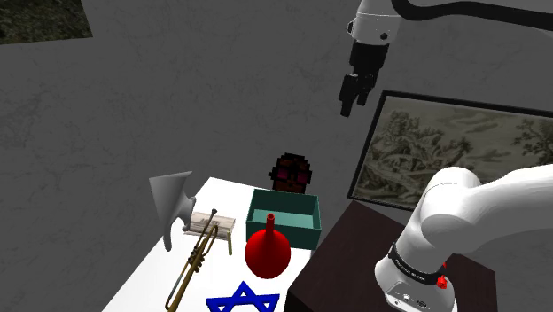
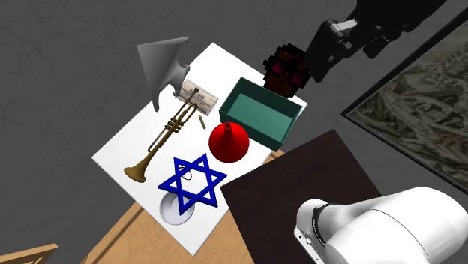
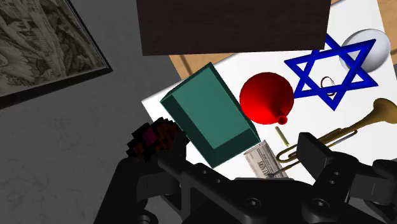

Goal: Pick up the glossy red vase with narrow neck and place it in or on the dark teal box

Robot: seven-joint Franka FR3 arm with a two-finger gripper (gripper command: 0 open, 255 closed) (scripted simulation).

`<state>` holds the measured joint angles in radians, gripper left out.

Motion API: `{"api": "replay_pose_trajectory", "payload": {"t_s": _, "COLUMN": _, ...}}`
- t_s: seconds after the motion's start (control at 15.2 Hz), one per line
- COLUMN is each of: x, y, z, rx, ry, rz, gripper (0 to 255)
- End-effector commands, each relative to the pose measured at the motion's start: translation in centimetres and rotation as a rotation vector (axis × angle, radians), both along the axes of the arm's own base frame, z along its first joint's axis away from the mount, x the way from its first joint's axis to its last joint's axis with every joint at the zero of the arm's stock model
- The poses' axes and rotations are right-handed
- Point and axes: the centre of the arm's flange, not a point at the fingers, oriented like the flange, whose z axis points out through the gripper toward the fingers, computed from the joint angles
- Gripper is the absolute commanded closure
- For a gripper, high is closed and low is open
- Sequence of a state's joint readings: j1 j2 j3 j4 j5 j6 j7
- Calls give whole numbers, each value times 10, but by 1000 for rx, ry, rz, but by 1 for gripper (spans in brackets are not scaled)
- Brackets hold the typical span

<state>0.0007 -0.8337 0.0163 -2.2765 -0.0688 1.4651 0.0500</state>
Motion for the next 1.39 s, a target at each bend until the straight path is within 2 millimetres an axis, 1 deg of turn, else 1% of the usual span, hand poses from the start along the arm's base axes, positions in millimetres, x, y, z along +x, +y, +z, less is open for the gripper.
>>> {"api": "replay_pose_trajectory", "payload": {"t_s": 0.0, "x": 0, "y": 0, "z": 0, "rx": 0, "ry": 0, "rz": 0, "gripper": 0}}
{"api": "replay_pose_trajectory", "payload": {"t_s": 1.32, "x": 77, "y": 81, "z": -234, "rx": 49, "ry": -26, "rz": 55, "gripper": 0}}
